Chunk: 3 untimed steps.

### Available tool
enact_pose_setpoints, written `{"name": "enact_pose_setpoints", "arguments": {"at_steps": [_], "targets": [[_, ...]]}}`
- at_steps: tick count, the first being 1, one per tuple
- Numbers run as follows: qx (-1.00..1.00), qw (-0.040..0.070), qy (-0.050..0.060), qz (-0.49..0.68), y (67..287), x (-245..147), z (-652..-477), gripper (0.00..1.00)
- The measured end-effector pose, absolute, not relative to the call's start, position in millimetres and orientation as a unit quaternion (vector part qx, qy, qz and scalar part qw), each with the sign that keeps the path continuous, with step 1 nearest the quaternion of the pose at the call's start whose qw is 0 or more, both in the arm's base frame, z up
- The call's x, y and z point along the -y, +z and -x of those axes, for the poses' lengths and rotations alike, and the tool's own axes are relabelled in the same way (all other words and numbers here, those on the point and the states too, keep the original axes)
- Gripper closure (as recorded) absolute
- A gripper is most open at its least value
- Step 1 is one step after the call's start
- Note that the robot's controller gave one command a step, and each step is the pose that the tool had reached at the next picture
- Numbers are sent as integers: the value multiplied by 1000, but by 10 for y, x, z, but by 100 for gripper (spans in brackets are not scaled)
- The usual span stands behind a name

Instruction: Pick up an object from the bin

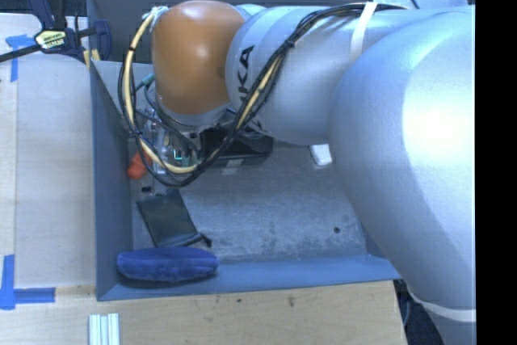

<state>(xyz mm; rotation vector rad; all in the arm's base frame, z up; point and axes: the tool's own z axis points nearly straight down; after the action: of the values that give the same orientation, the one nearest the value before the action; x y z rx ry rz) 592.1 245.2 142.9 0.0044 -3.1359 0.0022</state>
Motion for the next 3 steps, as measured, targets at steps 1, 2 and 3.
{"name": "enact_pose_setpoints", "arguments": {"at_steps": [1, 2, 3], "targets": [[1000, 4, 1, 11, 653, -2323, -5292, 0], [994, -3, -1, 109, 1013, -2061, -5579, 0], [986, 0, 0, 170, 1064, -2077, -5456, 0]]}}
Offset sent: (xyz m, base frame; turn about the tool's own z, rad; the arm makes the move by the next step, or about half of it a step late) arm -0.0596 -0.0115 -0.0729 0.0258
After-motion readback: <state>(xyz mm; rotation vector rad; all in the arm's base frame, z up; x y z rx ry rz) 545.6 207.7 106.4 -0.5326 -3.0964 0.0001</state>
